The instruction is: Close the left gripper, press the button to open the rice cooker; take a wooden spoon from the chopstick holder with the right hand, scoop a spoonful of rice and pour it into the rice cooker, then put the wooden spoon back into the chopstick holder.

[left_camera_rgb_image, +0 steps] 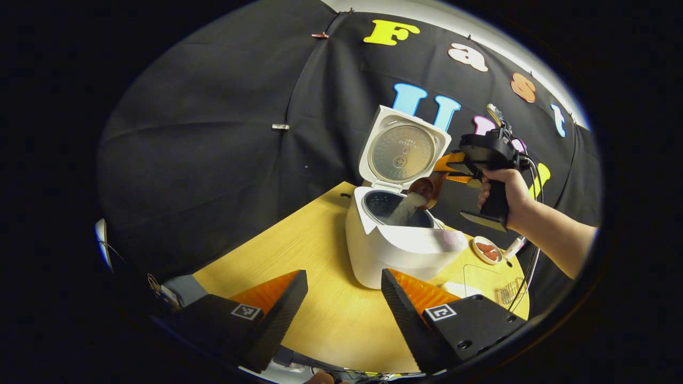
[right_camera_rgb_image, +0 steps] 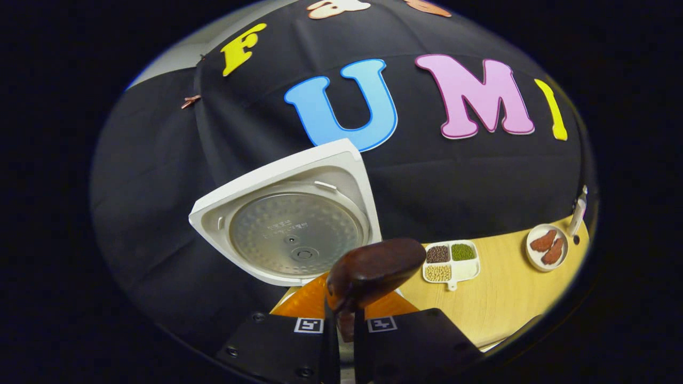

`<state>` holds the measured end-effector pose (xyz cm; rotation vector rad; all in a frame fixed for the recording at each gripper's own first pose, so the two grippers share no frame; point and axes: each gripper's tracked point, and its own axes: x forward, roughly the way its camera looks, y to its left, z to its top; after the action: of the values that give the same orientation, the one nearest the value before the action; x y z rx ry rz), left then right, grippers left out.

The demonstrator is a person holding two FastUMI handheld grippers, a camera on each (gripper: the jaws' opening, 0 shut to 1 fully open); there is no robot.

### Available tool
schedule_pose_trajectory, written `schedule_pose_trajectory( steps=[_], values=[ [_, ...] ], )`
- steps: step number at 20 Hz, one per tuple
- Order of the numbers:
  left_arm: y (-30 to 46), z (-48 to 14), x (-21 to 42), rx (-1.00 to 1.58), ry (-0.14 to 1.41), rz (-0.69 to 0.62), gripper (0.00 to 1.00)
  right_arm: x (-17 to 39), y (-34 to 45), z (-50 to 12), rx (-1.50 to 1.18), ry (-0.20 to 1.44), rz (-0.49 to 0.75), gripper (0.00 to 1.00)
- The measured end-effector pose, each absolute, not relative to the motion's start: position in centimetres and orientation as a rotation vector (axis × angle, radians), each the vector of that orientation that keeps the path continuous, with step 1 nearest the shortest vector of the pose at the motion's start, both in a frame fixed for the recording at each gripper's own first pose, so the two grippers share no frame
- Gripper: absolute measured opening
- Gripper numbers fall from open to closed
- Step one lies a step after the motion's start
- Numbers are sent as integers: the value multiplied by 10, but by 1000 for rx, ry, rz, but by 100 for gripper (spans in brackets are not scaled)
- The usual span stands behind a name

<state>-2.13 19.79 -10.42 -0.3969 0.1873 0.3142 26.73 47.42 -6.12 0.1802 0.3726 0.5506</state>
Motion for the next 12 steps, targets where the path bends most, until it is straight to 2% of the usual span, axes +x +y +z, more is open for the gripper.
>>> schedule_pose_trajectory(
  steps=[1, 6, 12],
  values=[
    [196, -107, -22, -409, 190, 316, 98, 267, 479, -58, 139, 347, 566, 14],
    [196, -113, -26, -406, 205, 316, 96, 253, 509, -48, -81, 210, 672, 14],
    [205, -110, -25, -406, 192, 333, 97, 227, 543, -64, -347, 73, 784, 14]
  ],
)
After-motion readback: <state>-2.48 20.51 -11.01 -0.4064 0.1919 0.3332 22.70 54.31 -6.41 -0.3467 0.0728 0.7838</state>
